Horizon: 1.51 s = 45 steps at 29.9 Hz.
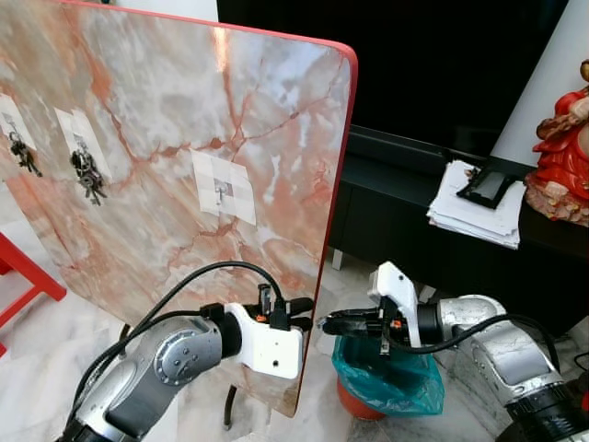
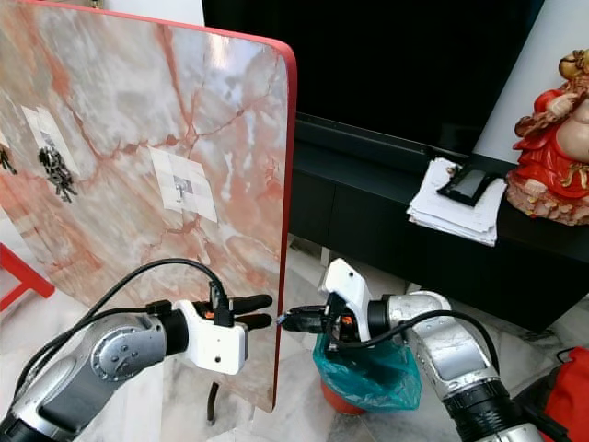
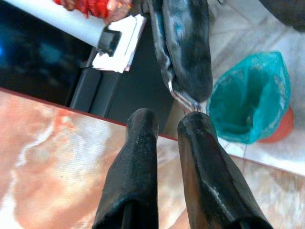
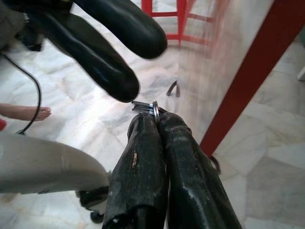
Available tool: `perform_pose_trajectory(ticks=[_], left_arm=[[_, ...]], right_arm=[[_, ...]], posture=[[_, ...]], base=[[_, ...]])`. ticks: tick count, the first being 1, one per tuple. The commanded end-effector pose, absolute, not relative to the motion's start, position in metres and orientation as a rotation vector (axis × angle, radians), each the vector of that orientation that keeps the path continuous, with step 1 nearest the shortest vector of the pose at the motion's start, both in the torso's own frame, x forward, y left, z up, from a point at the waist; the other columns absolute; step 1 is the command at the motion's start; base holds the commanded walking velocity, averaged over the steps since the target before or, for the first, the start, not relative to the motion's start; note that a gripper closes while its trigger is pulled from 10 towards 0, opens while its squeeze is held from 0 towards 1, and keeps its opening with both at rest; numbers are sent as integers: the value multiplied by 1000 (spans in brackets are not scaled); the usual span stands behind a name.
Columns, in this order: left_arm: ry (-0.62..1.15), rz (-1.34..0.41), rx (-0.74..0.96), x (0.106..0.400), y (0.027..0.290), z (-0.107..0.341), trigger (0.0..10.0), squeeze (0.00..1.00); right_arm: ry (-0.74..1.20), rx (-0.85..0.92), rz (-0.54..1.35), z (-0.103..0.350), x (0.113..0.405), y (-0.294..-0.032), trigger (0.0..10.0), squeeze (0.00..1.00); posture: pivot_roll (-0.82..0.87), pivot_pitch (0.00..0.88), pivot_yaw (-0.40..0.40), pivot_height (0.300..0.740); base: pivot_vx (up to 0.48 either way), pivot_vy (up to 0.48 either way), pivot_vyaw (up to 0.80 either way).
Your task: Hang keys on a hook
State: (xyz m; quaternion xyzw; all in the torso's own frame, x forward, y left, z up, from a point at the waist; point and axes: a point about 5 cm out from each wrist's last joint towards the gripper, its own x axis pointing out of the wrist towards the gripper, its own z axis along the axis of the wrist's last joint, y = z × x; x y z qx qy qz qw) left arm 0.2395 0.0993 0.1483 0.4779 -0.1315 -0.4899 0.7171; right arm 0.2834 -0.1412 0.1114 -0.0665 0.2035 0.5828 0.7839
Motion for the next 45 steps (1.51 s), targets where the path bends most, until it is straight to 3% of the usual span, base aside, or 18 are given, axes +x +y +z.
perform_pose_trajectory(ticks=[1,11,20,25,32,35,39,40,41,45], left_arm=[[-333,-1055,978,236,99,153,10000,0],[-325,-998,944,234,112,140,10000,0],[-442,-870,1018,243,120,143,10000,0],[-428,-814,946,239,125,141,10000,0],[-361,-736,861,234,136,133,10000,0],[-309,-645,773,237,145,129,10000,0],[-241,-536,688,241,157,121,10000,0],[-206,-491,650,241,162,116,10000,0],[-149,-423,595,240,171,106,10000,0],[-48,-301,514,232,189,87,10000,0]], right_arm=[[418,-155,1224,117,289,-144,0,0],[414,-148,1149,122,298,-147,0,0],[409,-146,1130,128,293,-156,0,0],[372,-22,1081,133,279,-169,0,0],[464,-73,1019,122,258,-197,0,0],[537,-99,902,107,254,-214,0,0],[567,-55,826,91,252,-216,0,0],[589,-40,783,83,252,-216,4471,0],[628,-14,714,69,251,-216,10000,0],[695,49,596,42,247,-215,10000,0]], posture=[[12,6,-52,740],[12,0,-35,740],[0,0,-42,740],[4,0,-49,740],[-15,0,-48,740],[-23,0,-45,740],[-19,0,-44,740],[-18,0,-45,740],[-16,0,-46,740],[-4,0,-49,740]], base=[[0,0,0],[0,0,0],[0,0,0],[0,0,0],[0,0,0],[0,0,0],[0,0,0],[0,0,0],[0,0,0],[0,0,0]])
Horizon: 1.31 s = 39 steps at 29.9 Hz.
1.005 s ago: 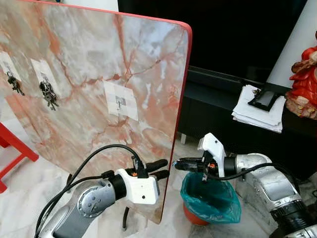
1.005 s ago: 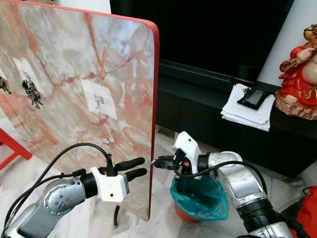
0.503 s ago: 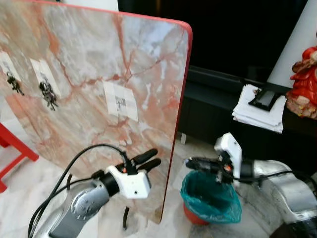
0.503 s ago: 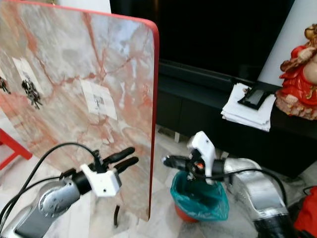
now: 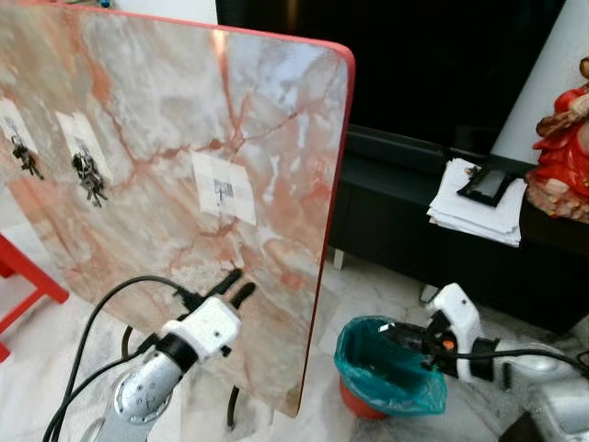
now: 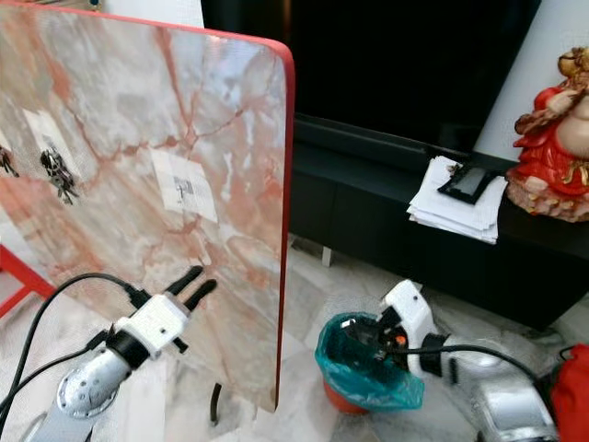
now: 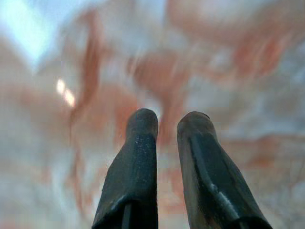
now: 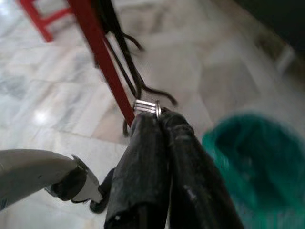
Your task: Hang keys on a hook
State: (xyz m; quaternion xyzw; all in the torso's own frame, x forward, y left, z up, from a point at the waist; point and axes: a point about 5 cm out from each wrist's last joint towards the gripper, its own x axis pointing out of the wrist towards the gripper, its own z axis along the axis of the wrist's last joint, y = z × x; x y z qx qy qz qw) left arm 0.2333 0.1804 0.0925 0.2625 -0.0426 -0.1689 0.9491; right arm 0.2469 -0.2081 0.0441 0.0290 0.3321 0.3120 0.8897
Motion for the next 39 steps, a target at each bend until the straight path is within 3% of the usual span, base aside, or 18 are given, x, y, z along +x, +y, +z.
perform_pose_trajectory(ticks=[1,5,9,13,20,24,39], left_arm=[[-25,-275,502,230,193,83,10000,0],[179,-99,407,219,221,43,10000,0],[355,-40,323,210,230,9,10000,0],[487,-45,269,202,229,-17,10000,0],[639,105,138,201,240,-43,10000,0],[785,121,107,190,232,-63,10000,0],[825,120,55,183,221,-73,10000,0]], right_arm=[[707,50,575,38,246,-215,10000,0],[794,106,328,1,245,-221,10000,0],[852,159,147,-25,240,-223,10000,0],[901,183,53,-41,232,-219,10000,0],[936,218,-8,-59,222,-202,10000,0],[1001,236,-78,-73,203,-197,10000,0],[1017,310,-201,-82,185,-204,10000,0]], posture=[[-4,0,-51,740],[-6,0,-57,740],[-6,0,-62,740],[-3,0,-66,740],[2,0,-76,740],[2,0,-76,740],[-11,0,-60,740]], base=[[0,0,0],[0,0,0],[0,0,0],[0,0,0],[0,0,0],[0,0,0],[0,295,0]])
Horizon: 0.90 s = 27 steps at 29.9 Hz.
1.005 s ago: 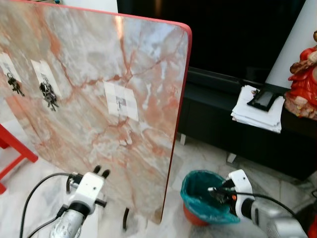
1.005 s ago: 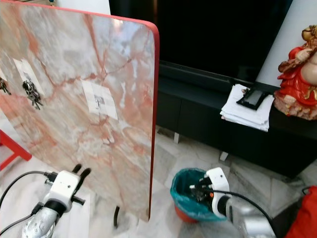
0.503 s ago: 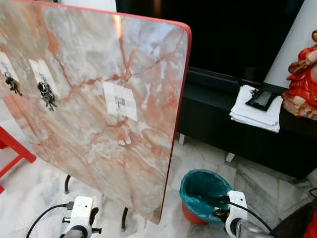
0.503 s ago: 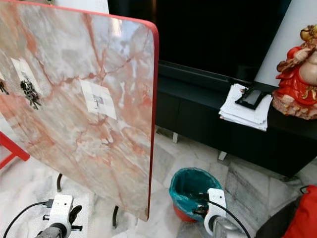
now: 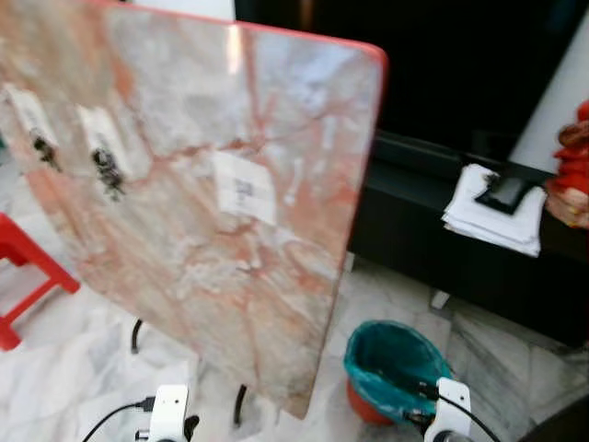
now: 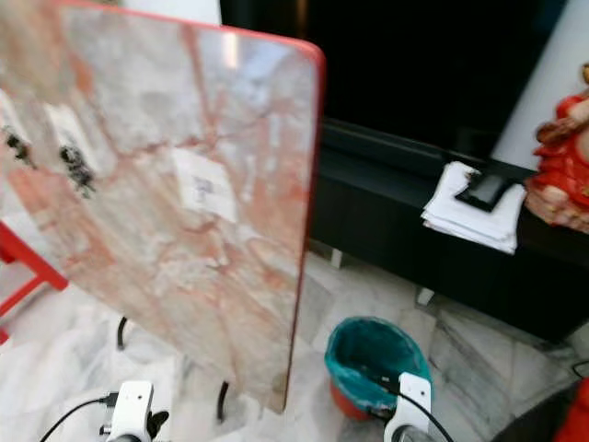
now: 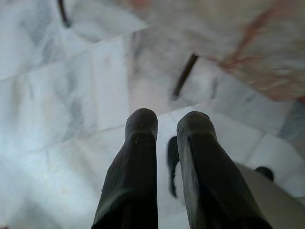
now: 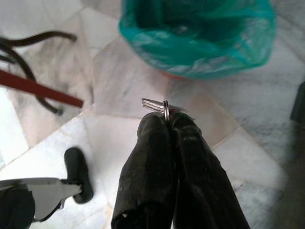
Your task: Hang keys on a hook
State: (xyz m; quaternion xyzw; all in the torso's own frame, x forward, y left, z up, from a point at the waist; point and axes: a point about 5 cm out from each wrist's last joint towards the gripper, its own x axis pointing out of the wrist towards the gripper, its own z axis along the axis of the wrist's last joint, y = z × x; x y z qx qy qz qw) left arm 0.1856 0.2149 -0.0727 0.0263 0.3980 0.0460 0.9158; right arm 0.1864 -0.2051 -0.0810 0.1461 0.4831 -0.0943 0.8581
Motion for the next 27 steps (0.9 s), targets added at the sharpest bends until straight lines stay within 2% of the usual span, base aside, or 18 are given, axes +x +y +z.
perform_pose_trajectory(ticks=[1,15,27], left_arm=[[834,106,63,180,220,-75,10000,0],[857,93,61,171,220,-80,10000,0],[853,98,55,170,221,-80,10000,0]], right_arm=[[1025,305,-213,-83,181,-209,10000,0],[1050,298,-284,-87,167,-222,10000,0],[1050,312,-308,-89,165,-217,10000,0]], posture=[[-7,0,-61,740],[-6,0,-58,740],[-6,0,-58,740]], base=[[0,371,0],[0,334,0],[0,314,0]])
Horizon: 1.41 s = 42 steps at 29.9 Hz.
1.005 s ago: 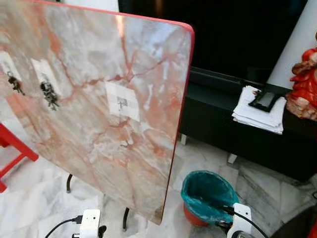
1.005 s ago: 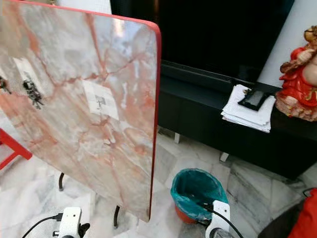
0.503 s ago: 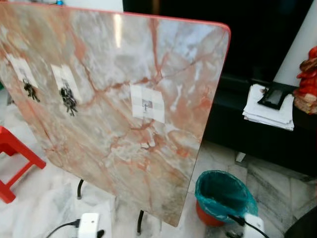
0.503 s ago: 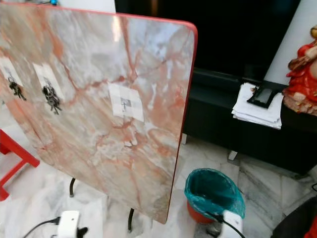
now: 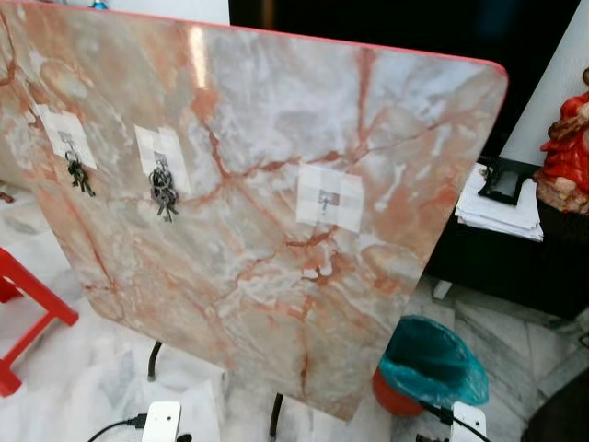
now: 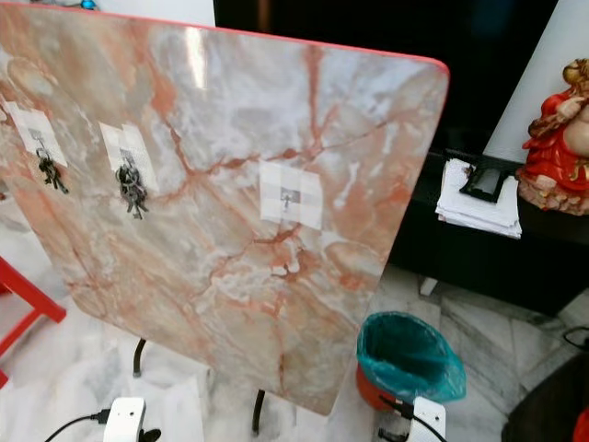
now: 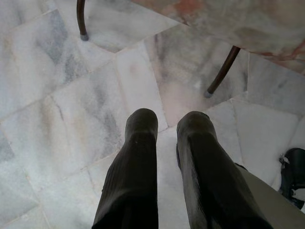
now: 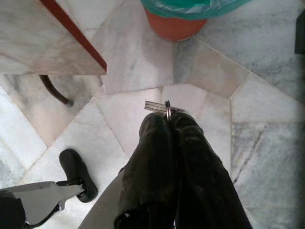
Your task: Hang keys on a hook
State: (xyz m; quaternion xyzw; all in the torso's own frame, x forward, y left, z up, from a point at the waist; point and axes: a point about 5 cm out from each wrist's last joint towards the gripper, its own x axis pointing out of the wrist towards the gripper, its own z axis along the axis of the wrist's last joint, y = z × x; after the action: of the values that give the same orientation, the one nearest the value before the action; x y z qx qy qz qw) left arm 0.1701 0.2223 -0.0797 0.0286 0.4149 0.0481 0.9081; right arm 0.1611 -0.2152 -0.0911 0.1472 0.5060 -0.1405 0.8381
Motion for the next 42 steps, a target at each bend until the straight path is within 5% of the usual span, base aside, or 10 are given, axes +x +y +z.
perform_pose_trajectory(ticks=[1,42], left_arm=[[851,99,52,170,222,-80,10000,0],[854,95,25,166,223,-81,10000,0]], right_arm=[[1050,311,-308,-89,165,-217,10000,0],[1019,355,-326,-86,174,-214,10000,0]], posture=[[-5,0,-58,740],[1,7,-56,740]], base=[[0,311,0],[0,331,-42]])
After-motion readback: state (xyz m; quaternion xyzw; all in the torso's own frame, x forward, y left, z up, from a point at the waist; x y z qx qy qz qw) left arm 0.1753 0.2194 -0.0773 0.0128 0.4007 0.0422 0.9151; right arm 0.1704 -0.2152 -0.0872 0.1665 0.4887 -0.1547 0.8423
